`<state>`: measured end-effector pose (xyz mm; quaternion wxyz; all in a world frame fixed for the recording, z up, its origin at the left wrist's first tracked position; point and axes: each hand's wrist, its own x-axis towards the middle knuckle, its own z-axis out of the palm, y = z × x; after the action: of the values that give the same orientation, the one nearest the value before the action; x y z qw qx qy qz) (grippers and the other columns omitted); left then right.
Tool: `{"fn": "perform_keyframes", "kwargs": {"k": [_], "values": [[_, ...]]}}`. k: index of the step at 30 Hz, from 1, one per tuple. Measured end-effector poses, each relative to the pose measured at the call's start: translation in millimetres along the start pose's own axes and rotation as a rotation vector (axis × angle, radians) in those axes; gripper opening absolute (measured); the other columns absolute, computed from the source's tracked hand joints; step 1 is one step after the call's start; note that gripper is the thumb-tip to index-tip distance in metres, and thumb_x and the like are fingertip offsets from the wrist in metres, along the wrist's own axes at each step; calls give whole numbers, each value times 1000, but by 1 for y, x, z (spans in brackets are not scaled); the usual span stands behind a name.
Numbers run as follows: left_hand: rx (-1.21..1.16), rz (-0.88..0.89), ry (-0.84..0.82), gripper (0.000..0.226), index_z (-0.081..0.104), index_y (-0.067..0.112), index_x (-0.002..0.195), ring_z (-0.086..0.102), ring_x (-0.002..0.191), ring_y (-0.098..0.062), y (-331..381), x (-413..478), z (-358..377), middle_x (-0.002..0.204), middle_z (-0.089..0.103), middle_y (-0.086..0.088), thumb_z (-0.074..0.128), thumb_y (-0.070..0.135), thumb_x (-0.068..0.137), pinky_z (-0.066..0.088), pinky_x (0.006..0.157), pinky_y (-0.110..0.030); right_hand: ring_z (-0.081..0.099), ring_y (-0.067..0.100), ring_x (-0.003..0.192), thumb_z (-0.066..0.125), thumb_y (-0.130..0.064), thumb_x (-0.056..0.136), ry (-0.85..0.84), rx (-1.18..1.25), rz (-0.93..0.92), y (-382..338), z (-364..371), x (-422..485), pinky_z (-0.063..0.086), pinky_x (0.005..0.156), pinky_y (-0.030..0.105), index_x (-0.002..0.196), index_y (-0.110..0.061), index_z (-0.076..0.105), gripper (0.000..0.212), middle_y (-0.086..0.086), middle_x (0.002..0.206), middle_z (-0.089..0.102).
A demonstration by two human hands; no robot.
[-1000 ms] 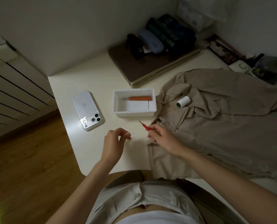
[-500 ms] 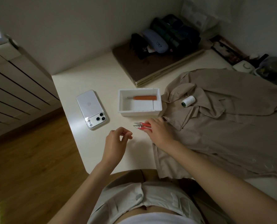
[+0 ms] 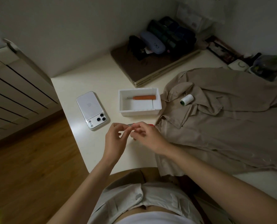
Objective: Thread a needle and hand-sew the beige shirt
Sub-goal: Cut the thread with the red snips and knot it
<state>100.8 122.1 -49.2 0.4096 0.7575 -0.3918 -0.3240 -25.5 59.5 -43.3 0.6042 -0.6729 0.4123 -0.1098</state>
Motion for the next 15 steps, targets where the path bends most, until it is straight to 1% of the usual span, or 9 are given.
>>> {"fn": "perform_keyframes", "kwargs": {"k": [2,4,6,8,10,13,15], "values": [[-13,-11,12,11,69,16,83,60,87,-8,1,0,1,91,62,-1,63,20,91,43,74,-15,64,6,81,60,-16,92,64,35,-14,-1,0,-5,52,78,19,119,-9,59,29,-3,89,64],[-27,-14,14,11,68,18,82,61,86,-10,3,0,1,92,64,-2,63,21,91,44,72,-14,62,-1,68,62,-10,90,143,28,-40,-1,-3,-9,51,69,12,108,-4,66,20,-7,80,63],[-32,-18,0,12,67,21,81,61,84,-10,5,-1,1,91,66,0,62,23,91,44,70,-12,62,1,68,62,-10,89,191,12,-50,-1,-6,-13,51,69,10,104,-3,68,17,-2,82,66],[-35,-21,-29,13,69,17,84,62,81,-9,9,-3,4,90,68,3,61,23,92,43,67,-7,64,5,70,64,-12,89,233,-8,-58,0,-10,-17,53,70,12,103,-4,69,17,2,85,67],[-30,-35,-57,14,69,13,84,61,78,-7,10,-3,6,89,68,3,60,21,92,42,64,-4,64,4,68,65,-14,88,260,-46,-56,1,-13,-20,53,69,12,103,-5,70,17,-1,83,67],[10,-52,-79,12,67,13,89,59,79,-10,11,1,10,92,65,-1,58,20,94,41,64,-8,64,4,69,65,-15,88,293,-92,-51,4,-22,-26,53,70,14,100,-8,70,15,-6,77,65],[16,-50,-15,9,65,16,94,56,80,-7,13,3,9,98,64,-3,56,14,94,40,64,-9,63,3,68,65,-16,88,317,-110,-49,6,-29,-29,53,70,15,97,-9,70,13,-6,75,65]]}}
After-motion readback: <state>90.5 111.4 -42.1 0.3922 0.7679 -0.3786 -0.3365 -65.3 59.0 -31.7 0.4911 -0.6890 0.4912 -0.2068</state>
